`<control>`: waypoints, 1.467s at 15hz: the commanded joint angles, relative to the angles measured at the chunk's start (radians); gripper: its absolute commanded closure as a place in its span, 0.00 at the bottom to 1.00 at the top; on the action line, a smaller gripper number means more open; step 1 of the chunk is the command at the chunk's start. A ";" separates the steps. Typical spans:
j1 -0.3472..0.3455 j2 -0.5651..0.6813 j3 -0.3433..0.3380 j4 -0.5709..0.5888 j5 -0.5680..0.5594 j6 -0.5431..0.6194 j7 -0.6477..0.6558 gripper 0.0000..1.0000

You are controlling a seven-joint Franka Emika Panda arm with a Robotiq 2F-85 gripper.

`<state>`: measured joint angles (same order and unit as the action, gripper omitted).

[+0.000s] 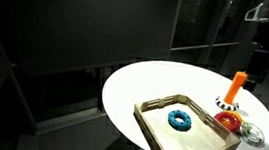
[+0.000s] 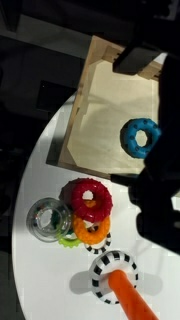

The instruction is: Put the red ring on the table

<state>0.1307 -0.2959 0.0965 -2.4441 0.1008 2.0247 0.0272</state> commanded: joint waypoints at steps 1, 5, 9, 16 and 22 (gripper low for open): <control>-0.037 0.017 0.002 0.031 -0.045 0.031 0.053 0.00; -0.087 0.038 0.000 0.046 -0.129 0.105 0.133 0.00; -0.148 0.073 -0.002 0.040 -0.245 0.188 0.261 0.00; -0.172 0.098 -0.016 0.026 -0.316 0.196 0.346 0.00; -0.184 0.150 -0.020 0.042 -0.339 0.178 0.368 0.00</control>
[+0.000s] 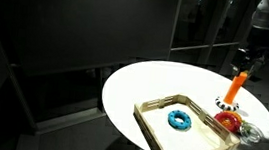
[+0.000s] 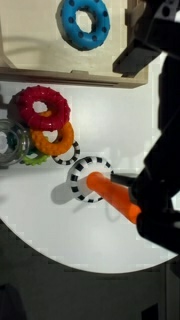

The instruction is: Put the red ring on the table

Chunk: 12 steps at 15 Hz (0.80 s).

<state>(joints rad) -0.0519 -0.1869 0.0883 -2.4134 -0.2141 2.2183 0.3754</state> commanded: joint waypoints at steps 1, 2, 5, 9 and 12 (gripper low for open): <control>-0.002 0.057 -0.016 0.008 -0.027 -0.015 0.019 0.00; -0.004 0.074 -0.021 0.005 -0.033 -0.014 0.025 0.00; -0.003 0.130 -0.047 -0.007 -0.033 -0.009 0.010 0.00; 0.003 0.188 -0.080 -0.036 -0.020 0.020 -0.024 0.00; 0.013 0.230 -0.087 -0.053 -0.035 0.021 -0.015 0.00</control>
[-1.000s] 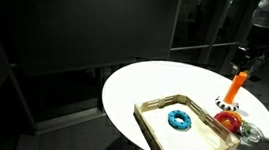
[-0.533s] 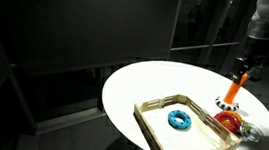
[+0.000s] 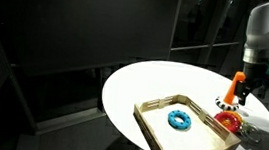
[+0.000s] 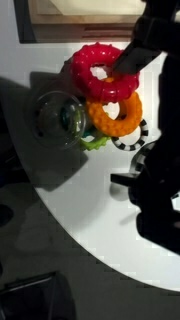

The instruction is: Put the red ring on the table

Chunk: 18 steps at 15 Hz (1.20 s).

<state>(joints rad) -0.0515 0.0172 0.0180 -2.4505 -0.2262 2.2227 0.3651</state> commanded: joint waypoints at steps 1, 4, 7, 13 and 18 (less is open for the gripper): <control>0.016 0.038 -0.017 -0.020 -0.031 0.022 0.003 0.00; 0.032 0.069 -0.020 -0.029 -0.092 0.063 0.045 0.00; 0.053 0.099 -0.027 -0.027 -0.170 0.109 0.099 0.00; 0.097 0.137 -0.040 -0.022 -0.235 0.199 0.167 0.00; 0.124 0.171 -0.054 -0.010 -0.254 0.238 0.200 0.00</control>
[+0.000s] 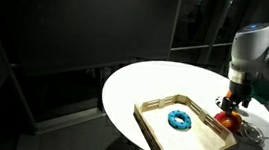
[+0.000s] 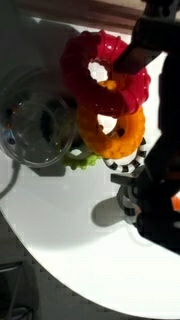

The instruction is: Put the red ring on the table

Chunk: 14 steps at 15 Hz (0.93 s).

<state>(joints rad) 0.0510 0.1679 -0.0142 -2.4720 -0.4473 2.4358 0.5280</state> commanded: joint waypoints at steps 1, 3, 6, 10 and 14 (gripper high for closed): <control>0.027 0.030 -0.025 0.016 -0.037 0.028 0.041 0.00; 0.036 0.044 -0.033 0.022 -0.046 0.034 0.052 0.00; 0.046 0.064 -0.044 0.033 -0.051 0.035 0.060 0.00; 0.060 0.086 -0.056 0.044 -0.048 0.031 0.063 0.26; 0.071 0.097 -0.065 0.053 -0.042 0.027 0.062 0.59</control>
<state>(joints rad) 0.1041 0.2507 -0.0604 -2.4373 -0.4732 2.4581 0.5641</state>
